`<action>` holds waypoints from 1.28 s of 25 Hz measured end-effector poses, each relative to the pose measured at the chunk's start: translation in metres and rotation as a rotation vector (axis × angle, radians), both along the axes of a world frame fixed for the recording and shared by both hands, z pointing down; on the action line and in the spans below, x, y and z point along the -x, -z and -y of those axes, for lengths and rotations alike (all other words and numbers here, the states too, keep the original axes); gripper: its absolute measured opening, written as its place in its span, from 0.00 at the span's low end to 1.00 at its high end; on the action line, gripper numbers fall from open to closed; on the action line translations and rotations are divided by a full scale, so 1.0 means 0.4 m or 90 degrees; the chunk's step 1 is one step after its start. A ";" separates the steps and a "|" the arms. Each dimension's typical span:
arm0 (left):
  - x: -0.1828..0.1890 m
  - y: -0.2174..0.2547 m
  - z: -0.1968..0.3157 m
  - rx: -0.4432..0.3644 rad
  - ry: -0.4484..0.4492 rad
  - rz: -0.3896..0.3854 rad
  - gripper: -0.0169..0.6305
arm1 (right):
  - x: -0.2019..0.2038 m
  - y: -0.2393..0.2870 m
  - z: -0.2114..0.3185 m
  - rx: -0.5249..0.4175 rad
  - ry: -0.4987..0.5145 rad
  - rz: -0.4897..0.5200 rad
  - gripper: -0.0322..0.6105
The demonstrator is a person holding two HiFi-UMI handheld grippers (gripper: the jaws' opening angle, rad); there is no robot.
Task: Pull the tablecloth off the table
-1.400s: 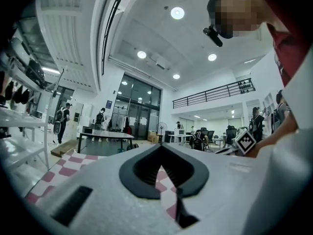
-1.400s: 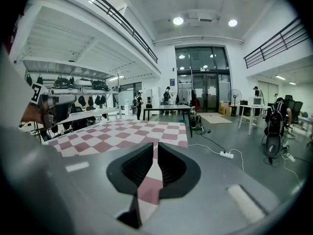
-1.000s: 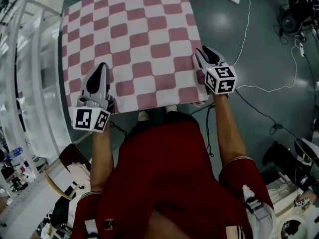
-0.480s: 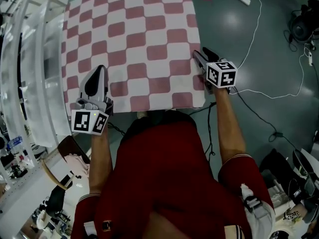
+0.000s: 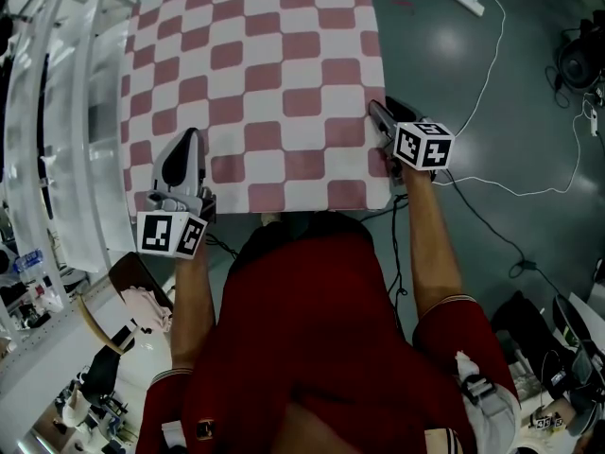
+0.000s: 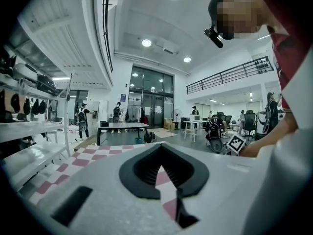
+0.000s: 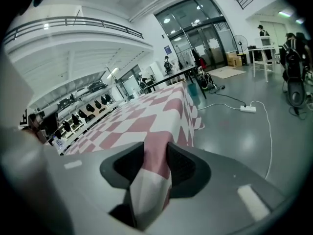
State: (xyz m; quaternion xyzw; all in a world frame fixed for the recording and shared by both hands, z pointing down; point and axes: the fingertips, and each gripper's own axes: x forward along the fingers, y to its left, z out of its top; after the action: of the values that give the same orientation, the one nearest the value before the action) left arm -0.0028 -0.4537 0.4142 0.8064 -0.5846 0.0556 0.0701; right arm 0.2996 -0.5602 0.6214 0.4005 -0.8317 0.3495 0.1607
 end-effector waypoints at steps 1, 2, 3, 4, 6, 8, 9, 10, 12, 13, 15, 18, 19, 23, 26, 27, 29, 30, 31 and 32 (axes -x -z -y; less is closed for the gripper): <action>0.002 -0.001 -0.001 0.001 0.001 -0.001 0.03 | 0.000 0.002 0.000 -0.005 -0.006 -0.017 0.29; 0.004 -0.003 -0.003 0.001 0.002 -0.003 0.03 | -0.001 0.005 0.000 -0.011 -0.014 -0.036 0.28; 0.008 -0.005 -0.004 0.001 0.003 -0.006 0.03 | -0.001 0.008 0.001 -0.019 -0.022 -0.058 0.27; 0.014 -0.007 -0.005 0.002 0.004 -0.008 0.03 | 0.000 0.012 0.003 -0.027 -0.032 -0.080 0.26; 0.029 -0.011 -0.007 0.002 0.004 -0.012 0.03 | -0.005 0.019 0.007 -0.043 -0.055 -0.128 0.21; 0.048 -0.015 -0.009 0.001 0.003 -0.019 0.03 | -0.010 0.025 0.010 -0.055 -0.072 -0.165 0.10; 0.058 -0.017 -0.010 0.000 0.002 -0.023 0.03 | -0.008 0.029 0.009 -0.060 -0.076 -0.173 0.07; 0.068 -0.017 -0.010 -0.002 -0.001 -0.026 0.03 | -0.003 0.035 0.008 -0.064 -0.075 -0.177 0.07; 0.088 -0.016 -0.009 -0.008 -0.010 -0.031 0.03 | 0.011 0.053 0.005 -0.072 -0.075 -0.177 0.07; 0.099 -0.013 -0.009 -0.012 -0.017 -0.032 0.03 | 0.019 0.066 0.004 -0.076 -0.078 -0.175 0.07; 0.125 -0.004 -0.008 -0.018 -0.029 -0.035 0.03 | 0.035 0.091 -0.002 -0.078 -0.089 -0.168 0.07; 0.166 0.016 -0.009 -0.027 -0.043 -0.037 0.03 | 0.067 0.135 -0.020 -0.085 -0.102 -0.148 0.07; 0.181 0.022 -0.008 -0.031 -0.047 -0.039 0.03 | 0.080 0.152 -0.024 -0.090 -0.103 -0.146 0.07; 0.259 0.032 -0.009 -0.042 -0.053 -0.052 0.03 | 0.137 0.199 -0.047 -0.105 -0.121 -0.135 0.07; 0.314 0.029 -0.015 -0.046 -0.057 -0.064 0.03 | 0.185 0.229 -0.065 -0.112 -0.125 -0.133 0.07; 0.329 0.028 -0.016 -0.047 -0.059 -0.067 0.03 | 0.199 0.239 -0.070 -0.114 -0.126 -0.134 0.07; 0.351 0.028 -0.018 -0.048 -0.062 -0.073 0.03 | 0.218 0.258 -0.083 -0.117 -0.134 -0.127 0.07; 0.360 0.029 -0.018 -0.049 -0.065 -0.076 0.03 | 0.225 0.268 -0.090 -0.120 -0.139 -0.122 0.07; 0.369 0.030 -0.017 -0.051 -0.068 -0.079 0.03 | 0.232 0.277 -0.098 -0.124 -0.143 -0.116 0.07; 0.379 0.030 -0.015 -0.052 -0.071 -0.081 0.03 | 0.242 0.287 -0.106 -0.130 -0.148 -0.111 0.07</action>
State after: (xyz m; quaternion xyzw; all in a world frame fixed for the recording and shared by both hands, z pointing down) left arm -0.1545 -0.4477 0.4024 0.8416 -0.5352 -0.0159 0.0712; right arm 0.2028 -0.5180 0.5067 0.5370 -0.7939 0.2430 0.1494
